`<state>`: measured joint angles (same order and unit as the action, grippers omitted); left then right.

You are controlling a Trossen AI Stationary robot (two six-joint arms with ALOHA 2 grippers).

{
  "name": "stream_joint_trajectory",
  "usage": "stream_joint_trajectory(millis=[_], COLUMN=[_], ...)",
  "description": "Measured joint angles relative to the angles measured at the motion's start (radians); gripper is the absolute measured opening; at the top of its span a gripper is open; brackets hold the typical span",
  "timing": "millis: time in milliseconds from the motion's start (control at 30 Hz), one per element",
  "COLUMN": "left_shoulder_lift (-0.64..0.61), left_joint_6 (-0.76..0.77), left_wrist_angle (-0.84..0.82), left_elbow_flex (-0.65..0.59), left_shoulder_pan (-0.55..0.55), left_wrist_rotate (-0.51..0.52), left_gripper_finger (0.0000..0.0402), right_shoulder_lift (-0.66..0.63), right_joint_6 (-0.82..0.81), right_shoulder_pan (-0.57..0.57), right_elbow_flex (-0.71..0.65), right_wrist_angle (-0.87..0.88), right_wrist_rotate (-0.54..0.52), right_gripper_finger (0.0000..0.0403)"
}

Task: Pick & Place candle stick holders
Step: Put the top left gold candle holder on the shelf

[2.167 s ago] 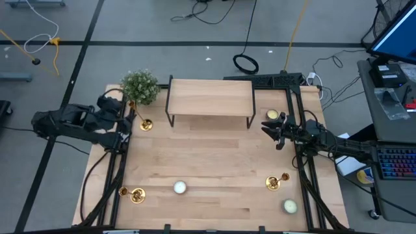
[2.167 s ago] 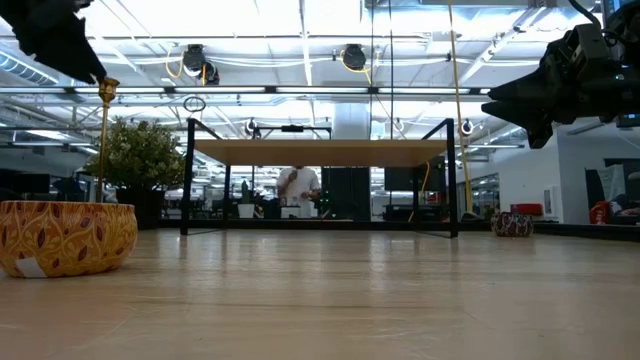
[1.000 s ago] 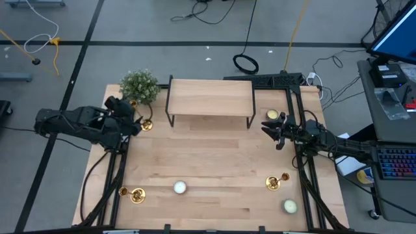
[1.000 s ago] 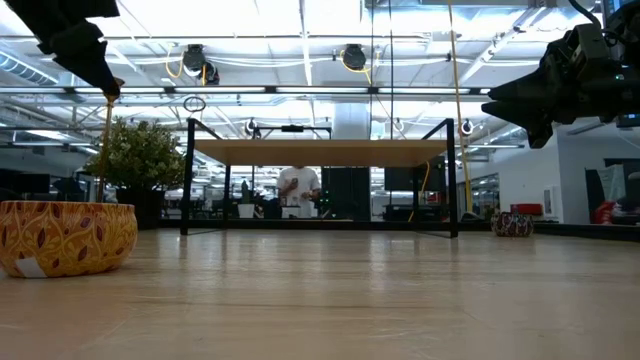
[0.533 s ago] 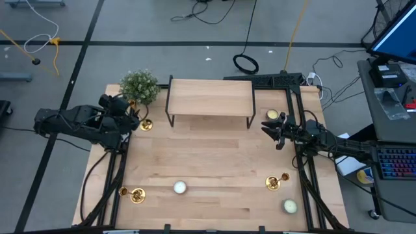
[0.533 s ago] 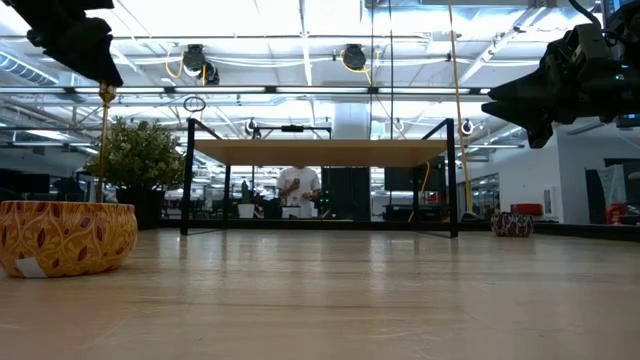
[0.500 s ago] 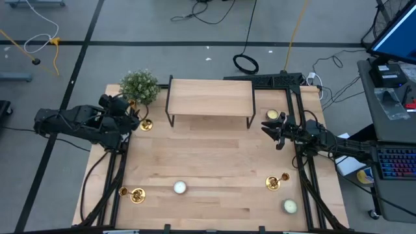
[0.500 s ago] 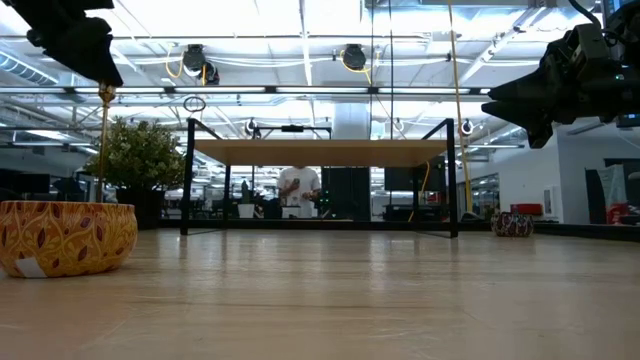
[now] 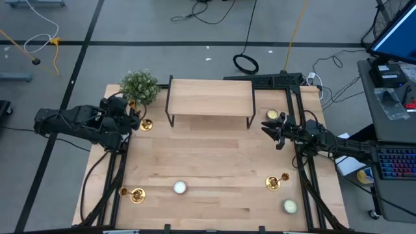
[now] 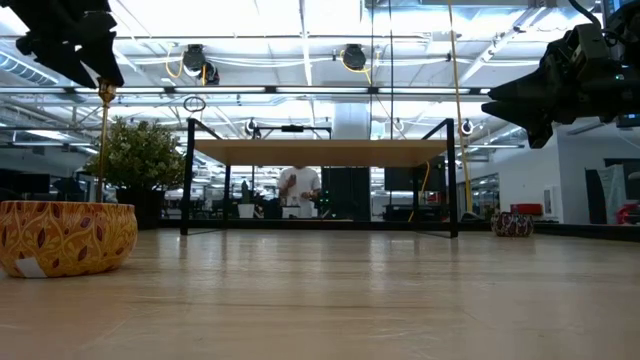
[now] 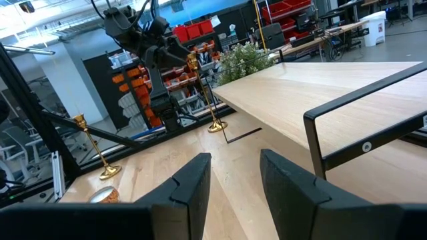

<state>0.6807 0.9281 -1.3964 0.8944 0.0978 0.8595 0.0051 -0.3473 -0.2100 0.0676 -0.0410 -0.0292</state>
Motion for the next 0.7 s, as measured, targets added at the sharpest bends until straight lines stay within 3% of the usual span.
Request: stream_joint_trajectory(millis=[700], left_shoulder_lift=[0.000], left_joint_6=[-0.009], left_wrist_angle=[0.000], left_elbow_flex=[0.000], left_shoulder_pan=[0.000], left_wrist_rotate=[0.006], left_gripper_finger=[0.0390], right_shoulder_lift=[0.000], right_joint_6=[0.000], right_shoulder_pan=[0.000], right_elbow_flex=[0.000], right_wrist_angle=[0.000], right_wrist_rotate=[0.000], right_gripper_finger=[0.0126])
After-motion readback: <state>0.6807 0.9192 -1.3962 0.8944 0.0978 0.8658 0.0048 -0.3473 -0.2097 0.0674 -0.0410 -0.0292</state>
